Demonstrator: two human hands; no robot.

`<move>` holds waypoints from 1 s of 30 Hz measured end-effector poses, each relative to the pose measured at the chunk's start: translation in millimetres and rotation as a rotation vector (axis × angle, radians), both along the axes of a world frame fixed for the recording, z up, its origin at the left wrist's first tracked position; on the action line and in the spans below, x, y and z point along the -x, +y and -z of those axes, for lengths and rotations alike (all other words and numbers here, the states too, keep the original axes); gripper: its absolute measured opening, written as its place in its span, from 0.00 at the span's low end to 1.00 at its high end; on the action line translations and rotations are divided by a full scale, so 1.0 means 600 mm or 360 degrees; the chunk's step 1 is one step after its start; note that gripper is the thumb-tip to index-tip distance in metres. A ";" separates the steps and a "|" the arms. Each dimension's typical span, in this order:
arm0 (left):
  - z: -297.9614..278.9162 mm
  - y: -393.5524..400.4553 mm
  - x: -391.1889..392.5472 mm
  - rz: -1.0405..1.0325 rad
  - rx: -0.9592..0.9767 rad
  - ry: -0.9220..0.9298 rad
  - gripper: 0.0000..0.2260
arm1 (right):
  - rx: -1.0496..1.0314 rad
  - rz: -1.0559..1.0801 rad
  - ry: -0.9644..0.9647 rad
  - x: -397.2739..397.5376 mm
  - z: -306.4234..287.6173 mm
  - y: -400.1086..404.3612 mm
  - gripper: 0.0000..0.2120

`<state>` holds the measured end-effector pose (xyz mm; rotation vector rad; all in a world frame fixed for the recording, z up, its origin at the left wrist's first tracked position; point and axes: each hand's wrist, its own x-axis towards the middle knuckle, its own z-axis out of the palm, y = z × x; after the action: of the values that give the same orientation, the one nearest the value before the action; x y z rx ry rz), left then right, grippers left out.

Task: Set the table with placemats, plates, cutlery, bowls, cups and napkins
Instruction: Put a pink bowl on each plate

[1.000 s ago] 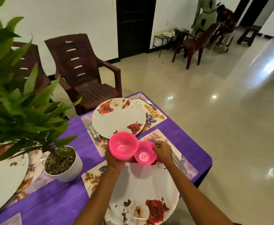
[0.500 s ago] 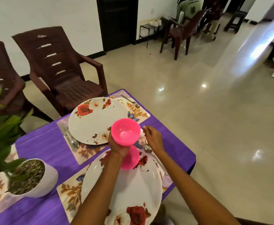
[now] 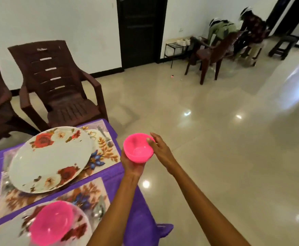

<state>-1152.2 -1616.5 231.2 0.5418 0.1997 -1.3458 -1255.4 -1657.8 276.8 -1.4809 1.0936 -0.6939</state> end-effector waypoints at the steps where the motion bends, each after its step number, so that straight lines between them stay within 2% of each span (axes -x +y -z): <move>1: 0.001 -0.021 0.024 -0.0011 -0.0004 -0.0007 0.22 | -0.0067 -0.0036 -0.0024 0.025 0.010 -0.018 0.22; 5: -0.012 -0.086 0.104 -0.0129 -0.0171 -0.0273 0.15 | -0.0325 -0.0098 -0.0181 0.097 0.025 -0.086 0.19; 8: -0.012 -0.110 0.126 -0.0199 -0.0445 -0.0768 0.11 | -0.0399 -0.0095 -0.0183 0.117 0.027 -0.132 0.16; 10: 0.004 -0.118 0.113 -0.0175 -0.0546 -0.1089 0.13 | -0.0449 -0.0090 -0.0106 0.116 0.023 -0.161 0.14; 12: 0.012 -0.122 0.085 -0.0057 -0.0440 -0.1379 0.24 | -0.0508 -0.0093 -0.0061 0.106 0.021 -0.187 0.13; 14: 0.005 -0.124 0.053 0.0132 -0.0324 -0.1657 0.40 | -0.0531 -0.0106 -0.0001 0.088 0.017 -0.208 0.13; 17: -0.028 -0.136 0.019 0.0333 -0.0306 -0.1975 0.56 | -0.0538 -0.0168 0.0073 0.049 0.008 -0.227 0.15; 19: -0.047 -0.148 0.000 0.0373 -0.0303 -0.2098 0.63 | -0.0532 -0.0198 0.0103 0.024 -0.006 -0.237 0.16; 22: -0.066 -0.164 -0.027 0.0316 -0.0275 -0.2257 0.64 | -0.0545 -0.0248 0.0072 -0.009 -0.025 -0.267 0.15; 25: -0.069 -0.182 -0.047 0.0240 -0.0306 -0.2335 0.61 | -0.0539 -0.0346 0.0090 -0.039 -0.032 -0.301 0.15; 28: -0.062 -0.215 -0.066 0.0135 -0.0407 -0.2345 0.53 | -0.0504 -0.0482 0.0102 -0.069 -0.025 -0.348 0.17; 30: -0.051 -0.246 -0.084 0.0062 -0.0498 -0.2317 0.52 | -0.0501 -0.0626 0.0110 -0.090 -0.024 -0.387 0.19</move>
<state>-1101.7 -1764.2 261.6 1.6404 -0.8070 -0.6789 -1201.5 -1889.8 291.3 -1.3953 0.8787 -0.1864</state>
